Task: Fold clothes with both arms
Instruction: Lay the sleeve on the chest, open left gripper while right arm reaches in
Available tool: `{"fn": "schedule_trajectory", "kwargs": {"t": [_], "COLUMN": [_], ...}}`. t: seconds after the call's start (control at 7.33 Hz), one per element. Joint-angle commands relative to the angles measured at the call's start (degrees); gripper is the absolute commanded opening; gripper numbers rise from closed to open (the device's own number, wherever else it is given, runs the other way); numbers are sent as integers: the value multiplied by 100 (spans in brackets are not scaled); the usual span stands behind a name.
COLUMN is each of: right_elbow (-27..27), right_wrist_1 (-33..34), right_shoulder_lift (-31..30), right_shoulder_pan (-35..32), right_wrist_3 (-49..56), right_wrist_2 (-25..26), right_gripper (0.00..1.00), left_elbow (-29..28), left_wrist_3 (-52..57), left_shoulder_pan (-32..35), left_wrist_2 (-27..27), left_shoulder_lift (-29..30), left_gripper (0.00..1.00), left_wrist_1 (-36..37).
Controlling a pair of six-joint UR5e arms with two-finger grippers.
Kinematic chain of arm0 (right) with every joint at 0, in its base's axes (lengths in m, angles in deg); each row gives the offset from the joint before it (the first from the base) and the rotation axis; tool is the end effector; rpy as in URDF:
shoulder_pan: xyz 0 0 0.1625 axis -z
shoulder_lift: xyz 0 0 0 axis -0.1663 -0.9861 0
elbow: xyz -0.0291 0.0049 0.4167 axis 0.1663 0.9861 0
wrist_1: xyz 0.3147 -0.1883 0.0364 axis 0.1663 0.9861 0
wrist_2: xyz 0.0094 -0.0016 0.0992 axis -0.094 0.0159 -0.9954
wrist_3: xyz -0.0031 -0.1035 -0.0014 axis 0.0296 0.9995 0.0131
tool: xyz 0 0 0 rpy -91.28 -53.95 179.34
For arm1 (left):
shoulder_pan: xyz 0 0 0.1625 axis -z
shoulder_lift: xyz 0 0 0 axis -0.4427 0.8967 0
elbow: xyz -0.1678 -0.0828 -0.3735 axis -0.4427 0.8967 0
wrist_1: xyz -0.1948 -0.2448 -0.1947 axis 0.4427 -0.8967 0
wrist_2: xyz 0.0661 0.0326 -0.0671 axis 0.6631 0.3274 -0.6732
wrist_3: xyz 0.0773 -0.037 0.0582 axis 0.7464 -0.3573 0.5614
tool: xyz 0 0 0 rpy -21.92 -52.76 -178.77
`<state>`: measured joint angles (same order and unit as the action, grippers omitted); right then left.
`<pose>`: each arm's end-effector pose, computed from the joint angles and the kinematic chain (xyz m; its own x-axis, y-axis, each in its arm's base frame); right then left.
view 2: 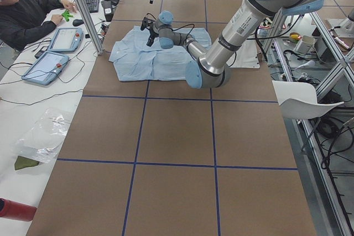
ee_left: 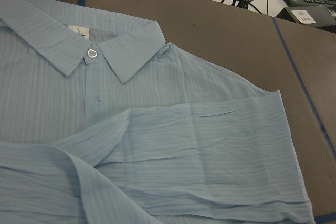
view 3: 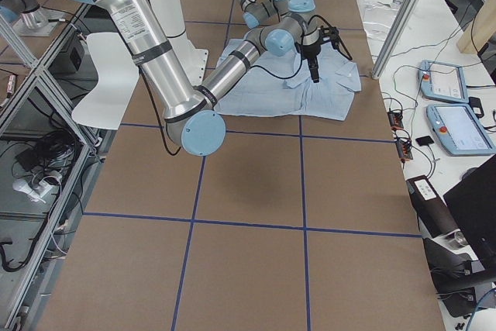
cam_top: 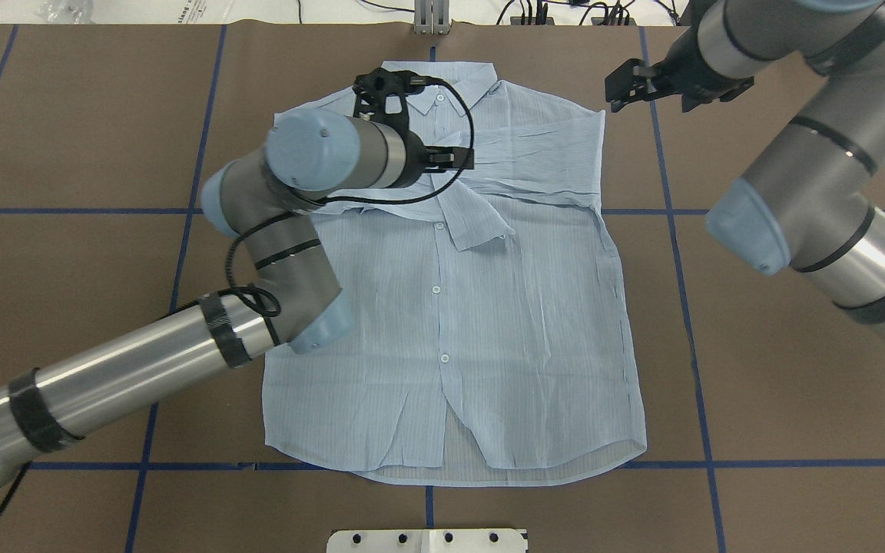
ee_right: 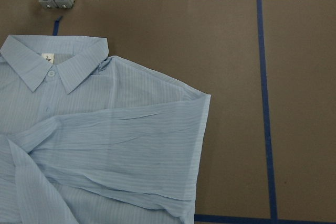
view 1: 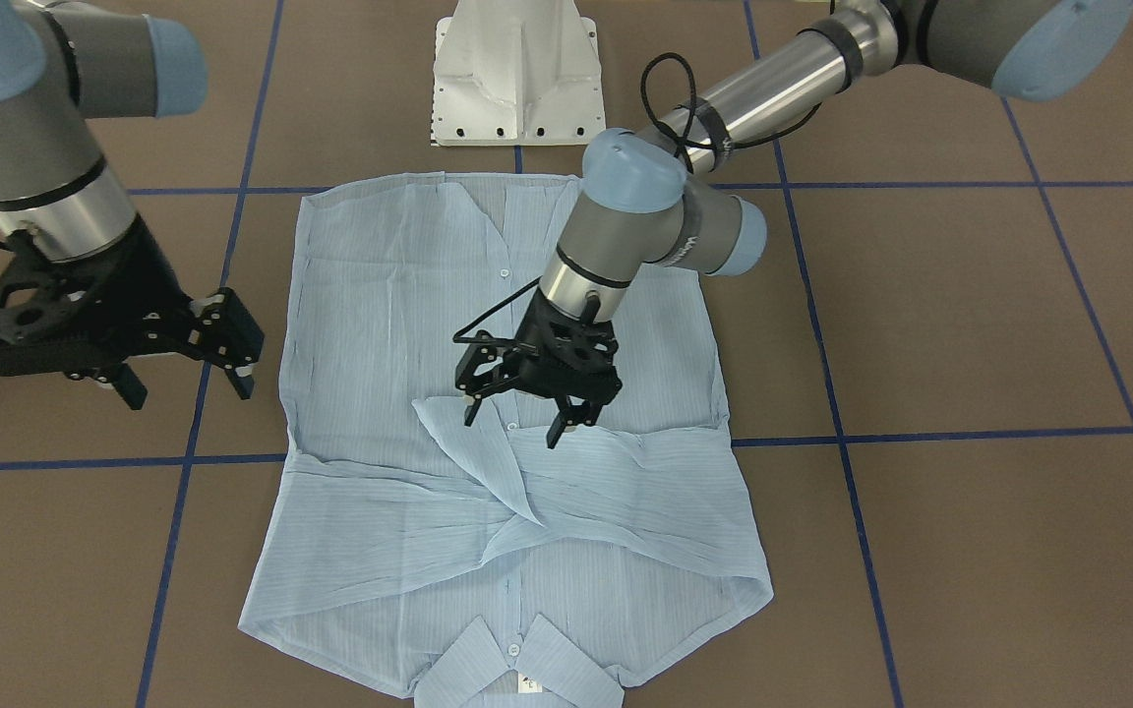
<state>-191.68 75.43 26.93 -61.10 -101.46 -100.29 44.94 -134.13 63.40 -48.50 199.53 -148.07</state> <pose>-0.2936 -0.5319 0.2716 0.6956 -0.0451 0.7170 -0.2263 0.9334 0.2783 0.5054 -0.5318 0.2111 0.4039 0.2418 -0.8823 0.3499 0.8503 0.3931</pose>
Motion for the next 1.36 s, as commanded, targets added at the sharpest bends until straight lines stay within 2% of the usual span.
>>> {"fn": "schedule_trajectory", "kwargs": {"t": [0.0, 0.41, 0.55, 0.95, 1.23], "right_elbow": [478, 2987, 3605, 4057, 4505], "right_wrist_1": [12, 30, 30, 74, 83], "right_shoulder_lift": [485, 2354, 2752, 2808, 3018], "right_shoulder_pan": [835, 1451, 1679, 2199, 2375], "right_wrist_3": [-244, -306, -306, -218, -209], "right_wrist_2": [1236, 2230, 2538, 3425, 3691], "right_gripper": [100, 100, 100, 100, 100], "left_elbow": [1088, 1599, 1749, 1759, 1768], "left_wrist_3": [1142, 2690, 2728, 2720, 2720], "left_shoulder_pan": [758, 1595, 1623, 1623, 1623], "left_wrist_2": [-955, -1871, -1873, -1873, -1873], "left_shoulder_lift": [-1165, -2027, -2169, -2188, -2188], "left_gripper": [100, 100, 100, 100, 100], "left_wrist_1": [69, 78, 78, 78, 78]}}
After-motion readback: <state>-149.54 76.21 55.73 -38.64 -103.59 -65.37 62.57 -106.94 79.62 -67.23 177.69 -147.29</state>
